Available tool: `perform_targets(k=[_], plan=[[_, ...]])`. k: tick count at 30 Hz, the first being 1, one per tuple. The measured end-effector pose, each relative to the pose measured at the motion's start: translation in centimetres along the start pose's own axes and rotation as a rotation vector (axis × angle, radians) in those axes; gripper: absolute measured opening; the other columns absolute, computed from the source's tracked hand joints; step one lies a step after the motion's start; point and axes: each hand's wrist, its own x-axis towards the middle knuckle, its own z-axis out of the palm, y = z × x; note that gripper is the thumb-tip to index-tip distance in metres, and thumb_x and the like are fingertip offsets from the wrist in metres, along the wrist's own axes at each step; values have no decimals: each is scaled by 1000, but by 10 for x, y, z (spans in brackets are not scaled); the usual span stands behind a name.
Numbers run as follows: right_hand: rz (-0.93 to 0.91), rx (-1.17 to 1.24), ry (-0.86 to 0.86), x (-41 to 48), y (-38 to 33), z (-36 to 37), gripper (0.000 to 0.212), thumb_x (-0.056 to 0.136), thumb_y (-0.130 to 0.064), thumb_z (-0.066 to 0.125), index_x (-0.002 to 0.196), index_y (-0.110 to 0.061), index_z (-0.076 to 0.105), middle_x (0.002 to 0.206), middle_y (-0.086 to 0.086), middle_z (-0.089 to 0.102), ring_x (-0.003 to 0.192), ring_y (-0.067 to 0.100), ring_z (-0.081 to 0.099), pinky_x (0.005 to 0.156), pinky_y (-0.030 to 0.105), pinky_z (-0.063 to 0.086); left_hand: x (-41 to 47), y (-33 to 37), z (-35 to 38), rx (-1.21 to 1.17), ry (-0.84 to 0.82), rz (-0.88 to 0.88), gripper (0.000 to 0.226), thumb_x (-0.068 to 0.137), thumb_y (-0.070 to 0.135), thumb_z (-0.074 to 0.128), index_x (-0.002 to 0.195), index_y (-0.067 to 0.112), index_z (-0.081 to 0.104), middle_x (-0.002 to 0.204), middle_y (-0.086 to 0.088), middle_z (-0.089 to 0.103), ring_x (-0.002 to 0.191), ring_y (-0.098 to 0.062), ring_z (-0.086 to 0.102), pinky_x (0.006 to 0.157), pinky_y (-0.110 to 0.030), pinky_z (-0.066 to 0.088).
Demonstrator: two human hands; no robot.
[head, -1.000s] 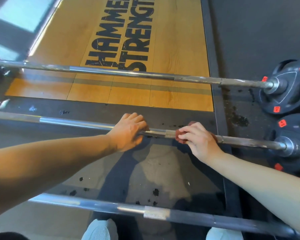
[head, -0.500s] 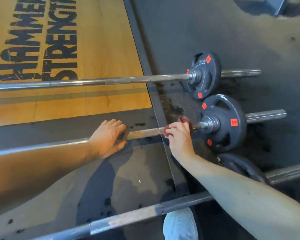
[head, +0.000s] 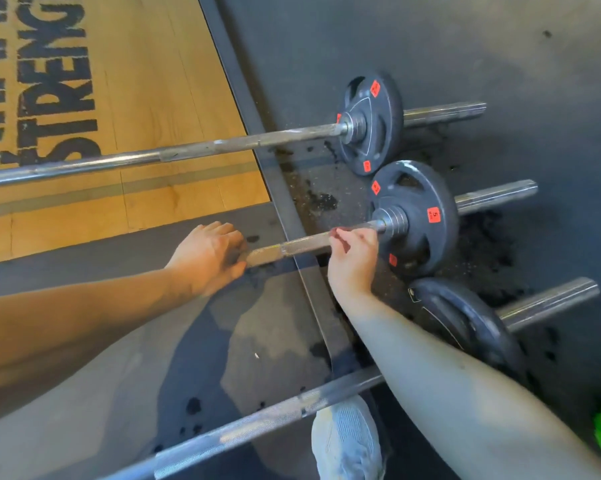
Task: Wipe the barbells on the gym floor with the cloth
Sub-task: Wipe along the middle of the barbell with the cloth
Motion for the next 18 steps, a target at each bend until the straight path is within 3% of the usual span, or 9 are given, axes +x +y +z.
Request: perform_targets(k=[2, 4, 9, 13, 17, 18], plan=[[-76, 56, -121, -19, -17, 12, 15, 91, -9, 72, 105, -5, 77, 105, -2, 52, 102, 18, 56, 99, 22, 44, 13, 13, 3, -9, -56, -20, 35, 89, 48, 58, 105, 21, 74, 99, 1, 64, 93, -25, 58, 82, -40, 48], [-91, 67, -152, -12, -15, 5, 13, 91, -10, 74, 103, -7, 78, 103, -2, 55, 97, 13, 58, 95, 17, 45, 23, 25, 5, -15, -86, -65, 27, 92, 42, 68, 109, 22, 75, 104, 1, 64, 101, -24, 58, 87, -38, 46], [165, 46, 89, 23, 17, -19, 8, 86, -4, 74, 92, -8, 76, 99, 2, 57, 94, 23, 63, 95, 29, 49, 39, 35, 2, 36, -157, -128, 22, 94, 35, 69, 110, 21, 74, 107, 1, 61, 107, -24, 58, 87, -33, 44], [58, 74, -11, 6, 17, -15, 4, 87, -6, 75, 92, -7, 75, 100, 4, 59, 91, 9, 58, 91, 15, 46, 45, 42, 1, 68, -182, -145, 23, 90, 37, 74, 107, 22, 73, 106, 4, 59, 107, -22, 58, 83, -31, 43], [288, 163, 203, 20, 22, -16, 6, 87, -8, 77, 92, -6, 76, 98, 2, 58, 89, 16, 62, 91, 21, 49, 44, 45, 6, 100, -173, -167, 22, 90, 33, 73, 108, 19, 72, 109, 1, 61, 109, -23, 58, 87, -34, 45], [258, 166, 184, 16, 15, -14, 5, 87, -7, 76, 92, -5, 75, 98, 2, 57, 89, 15, 61, 89, 18, 48, 42, 45, 8, 101, -164, -167, 22, 92, 33, 71, 109, 19, 72, 108, 1, 60, 108, -23, 57, 87, -34, 45]])
